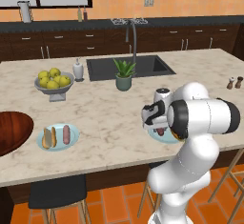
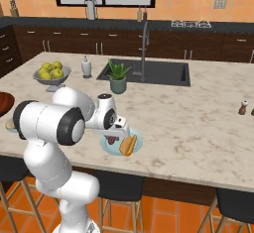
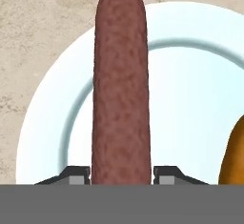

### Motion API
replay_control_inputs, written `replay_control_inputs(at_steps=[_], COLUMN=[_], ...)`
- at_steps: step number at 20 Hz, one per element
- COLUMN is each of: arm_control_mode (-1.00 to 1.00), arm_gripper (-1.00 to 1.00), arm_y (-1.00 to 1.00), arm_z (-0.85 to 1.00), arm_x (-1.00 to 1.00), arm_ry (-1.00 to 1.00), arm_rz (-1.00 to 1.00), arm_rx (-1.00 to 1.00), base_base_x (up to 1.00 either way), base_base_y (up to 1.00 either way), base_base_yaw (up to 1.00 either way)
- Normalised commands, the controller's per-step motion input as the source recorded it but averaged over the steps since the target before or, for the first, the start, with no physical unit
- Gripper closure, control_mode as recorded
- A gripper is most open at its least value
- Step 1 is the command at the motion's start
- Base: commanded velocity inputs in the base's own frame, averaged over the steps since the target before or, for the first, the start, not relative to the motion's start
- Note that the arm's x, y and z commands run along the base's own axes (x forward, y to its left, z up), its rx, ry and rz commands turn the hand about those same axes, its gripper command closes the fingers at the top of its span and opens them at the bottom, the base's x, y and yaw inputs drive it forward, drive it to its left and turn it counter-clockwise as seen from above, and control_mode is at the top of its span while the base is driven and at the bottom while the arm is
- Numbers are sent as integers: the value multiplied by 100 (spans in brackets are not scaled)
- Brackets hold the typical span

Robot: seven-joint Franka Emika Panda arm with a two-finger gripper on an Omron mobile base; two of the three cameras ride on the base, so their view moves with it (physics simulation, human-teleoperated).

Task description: Place one bun and one sausage from the bowl on each plate.

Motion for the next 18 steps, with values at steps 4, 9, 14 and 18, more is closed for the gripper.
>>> replay_control_inputs(at_steps=[4,9,14,18], arm_control_mode=[-100,-100,-100,-100], arm_gripper=[-100,-100,-100,-100], arm_y=[0,8,12,6], arm_z=[23,85,98,93], arm_x=[-13,-62,-100,-100], arm_ry=[0,-4,-11,-15], arm_rz=[0,-1,0,0], arm_rx=[0,0,0,0], base_base_x=[0,0,0,0], base_base_y=[0,0,0,0], base_base_yaw=[0,0,0,0])
